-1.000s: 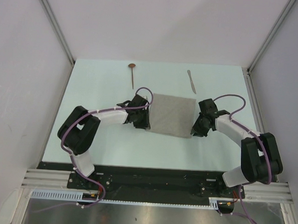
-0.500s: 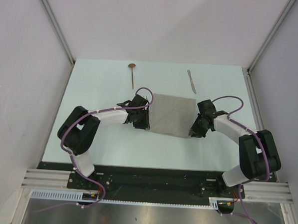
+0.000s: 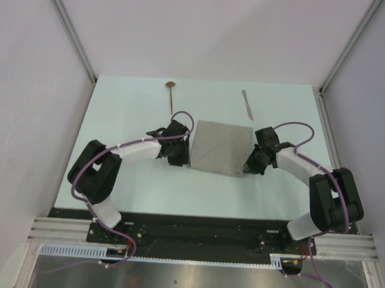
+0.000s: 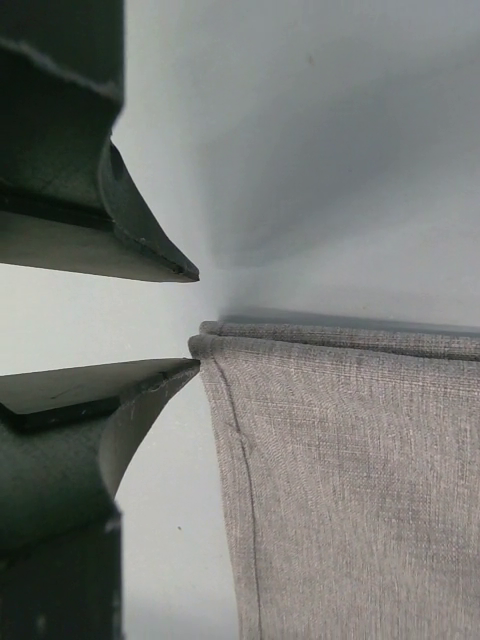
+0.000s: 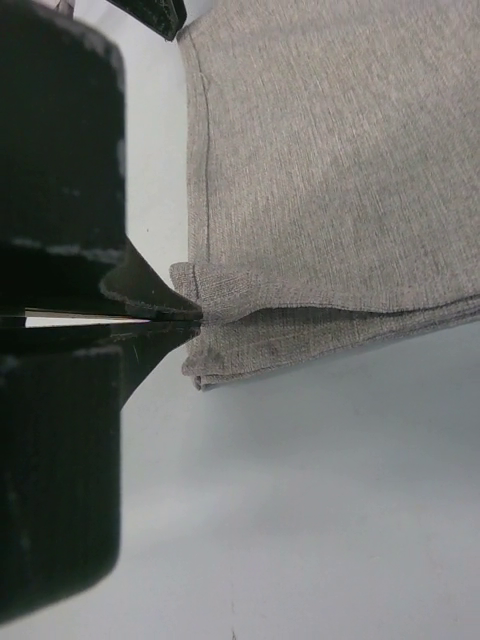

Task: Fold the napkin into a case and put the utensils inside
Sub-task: Pick up the top corner of the square-folded napkin from the center of the board.

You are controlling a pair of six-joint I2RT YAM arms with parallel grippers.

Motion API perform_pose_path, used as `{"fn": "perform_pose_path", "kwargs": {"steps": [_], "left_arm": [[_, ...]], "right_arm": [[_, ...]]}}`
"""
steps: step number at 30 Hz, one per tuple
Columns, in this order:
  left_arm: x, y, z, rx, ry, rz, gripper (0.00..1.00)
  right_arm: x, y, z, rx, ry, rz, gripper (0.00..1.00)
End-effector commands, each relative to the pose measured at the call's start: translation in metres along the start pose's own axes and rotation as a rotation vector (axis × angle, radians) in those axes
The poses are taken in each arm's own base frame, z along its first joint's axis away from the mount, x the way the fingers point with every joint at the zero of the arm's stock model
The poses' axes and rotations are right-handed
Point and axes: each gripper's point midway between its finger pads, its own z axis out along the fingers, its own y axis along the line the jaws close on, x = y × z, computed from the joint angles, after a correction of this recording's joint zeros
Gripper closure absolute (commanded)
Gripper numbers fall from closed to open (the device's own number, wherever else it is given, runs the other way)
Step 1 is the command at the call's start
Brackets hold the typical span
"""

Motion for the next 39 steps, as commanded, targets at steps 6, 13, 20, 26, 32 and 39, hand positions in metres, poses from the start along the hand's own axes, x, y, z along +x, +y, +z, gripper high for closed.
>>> {"fn": "perform_pose_path", "kwargs": {"steps": [6, 13, 20, 26, 32, 39], "left_arm": [[-0.012, -0.008, -0.018, 0.035, -0.041, -0.002, 0.58], [-0.011, -0.010, -0.019, 0.044, -0.038, -0.002, 0.59], [-0.011, -0.009, -0.020, 0.043, -0.044, 0.001, 0.59], [-0.008, -0.009, -0.018, 0.045, -0.035, 0.001, 0.59], [-0.009, -0.008, -0.018, 0.046, -0.037, 0.000, 0.59], [-0.016, -0.011, -0.024, 0.060, -0.050, -0.007, 0.58]], "right_arm": [[-0.007, 0.001, -0.011, -0.042, -0.037, 0.020, 0.81], [-0.006, 0.000, -0.007, -0.080, -0.039, 0.031, 0.62], [-0.005, 0.001, -0.003, -0.085, -0.033, 0.040, 0.68], [-0.006, 0.000, -0.007, -0.070, -0.036, 0.039, 0.72], [-0.008, 0.001, -0.010, -0.063, -0.039, 0.037, 0.84], [-0.011, -0.001, -0.020, -0.022, -0.052, -0.003, 1.00]]}}
